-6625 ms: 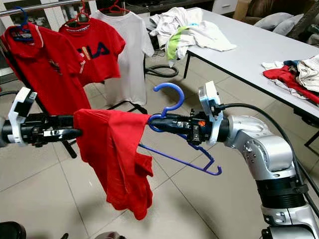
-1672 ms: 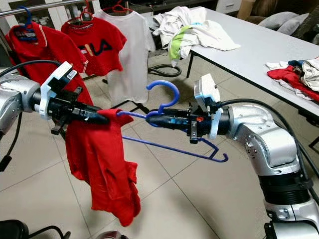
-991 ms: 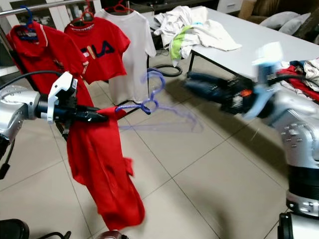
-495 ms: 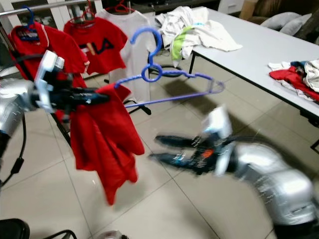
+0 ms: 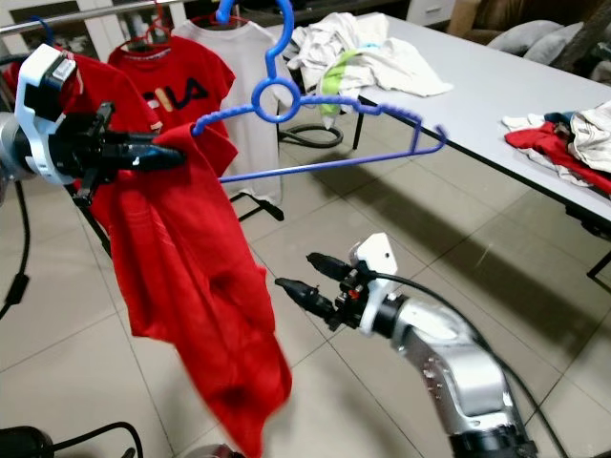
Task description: Hang hanger
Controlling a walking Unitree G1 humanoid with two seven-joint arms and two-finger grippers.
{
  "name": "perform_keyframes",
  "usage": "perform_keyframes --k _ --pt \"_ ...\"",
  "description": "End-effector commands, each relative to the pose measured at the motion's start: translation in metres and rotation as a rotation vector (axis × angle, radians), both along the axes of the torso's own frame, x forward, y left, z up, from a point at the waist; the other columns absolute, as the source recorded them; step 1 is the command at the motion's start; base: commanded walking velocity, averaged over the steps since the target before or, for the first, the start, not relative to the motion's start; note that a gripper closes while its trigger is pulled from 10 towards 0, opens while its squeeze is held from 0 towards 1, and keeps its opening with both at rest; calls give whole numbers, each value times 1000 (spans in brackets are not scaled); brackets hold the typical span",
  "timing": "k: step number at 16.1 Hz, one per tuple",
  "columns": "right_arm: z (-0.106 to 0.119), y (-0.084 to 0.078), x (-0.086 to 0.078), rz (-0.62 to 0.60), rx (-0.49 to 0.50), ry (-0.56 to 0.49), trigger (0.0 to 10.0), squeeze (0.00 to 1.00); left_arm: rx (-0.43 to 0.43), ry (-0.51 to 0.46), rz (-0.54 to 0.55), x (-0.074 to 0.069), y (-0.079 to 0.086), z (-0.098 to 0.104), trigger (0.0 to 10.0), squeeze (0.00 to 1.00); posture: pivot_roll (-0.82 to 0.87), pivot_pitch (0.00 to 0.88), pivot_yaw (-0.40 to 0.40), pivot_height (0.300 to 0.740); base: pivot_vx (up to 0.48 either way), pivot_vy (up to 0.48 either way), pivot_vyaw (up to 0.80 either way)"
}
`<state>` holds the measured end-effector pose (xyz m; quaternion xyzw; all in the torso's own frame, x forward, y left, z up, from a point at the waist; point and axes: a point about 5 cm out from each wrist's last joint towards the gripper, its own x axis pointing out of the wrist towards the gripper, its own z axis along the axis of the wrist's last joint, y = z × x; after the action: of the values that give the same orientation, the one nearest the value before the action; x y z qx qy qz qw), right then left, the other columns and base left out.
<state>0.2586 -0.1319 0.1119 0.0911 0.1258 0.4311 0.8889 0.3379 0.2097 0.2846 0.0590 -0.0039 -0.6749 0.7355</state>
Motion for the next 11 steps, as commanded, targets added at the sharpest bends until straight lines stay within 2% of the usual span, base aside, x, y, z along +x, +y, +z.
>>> perform_keyframes --k 1,2,3,6,8,9,10,11 --pt "-4 1 5 -40 17 48 10000 1000 -35 -72 -33 -3 -4 21 0 0 29 0 63 740 0 0 0" --pt "-15 8 6 -63 71 143 10000 1000 -55 -88 -47 -4 -6 28 0 0 34 0 62 740 0 0 0" --pt "-17 11 7 -77 113 169 10000 1000 -72 -96 -57 -5 -7 33 0 0 39 0 65 740 0 0 0" --pt "-18 17 8 -58 159 201 10000 1000 -84 -108 -63 -5 -9 36 0 0 43 0 66 740 0 0 0" --pt "-12 33 -3 92 237 236 10000 0 -116 -162 -25 -2 -15 39 0 0 48 0 67 740 0 0 0" --pt "-7 38 -9 155 277 247 10000 0 -127 -179 -14 -2 -16 39 0 0 50 0 67 740 0 0 0" --pt "-6 41 -13 198 257 208 10000 0 -145 -199 15 0 -19 40 0 0 54 0 67 740 0 0 0" --pt "-4 41 -8 144 222 129 10000 0 -143 -206 30 1 -22 38 0 0 57 0 66 740 0 0 0"
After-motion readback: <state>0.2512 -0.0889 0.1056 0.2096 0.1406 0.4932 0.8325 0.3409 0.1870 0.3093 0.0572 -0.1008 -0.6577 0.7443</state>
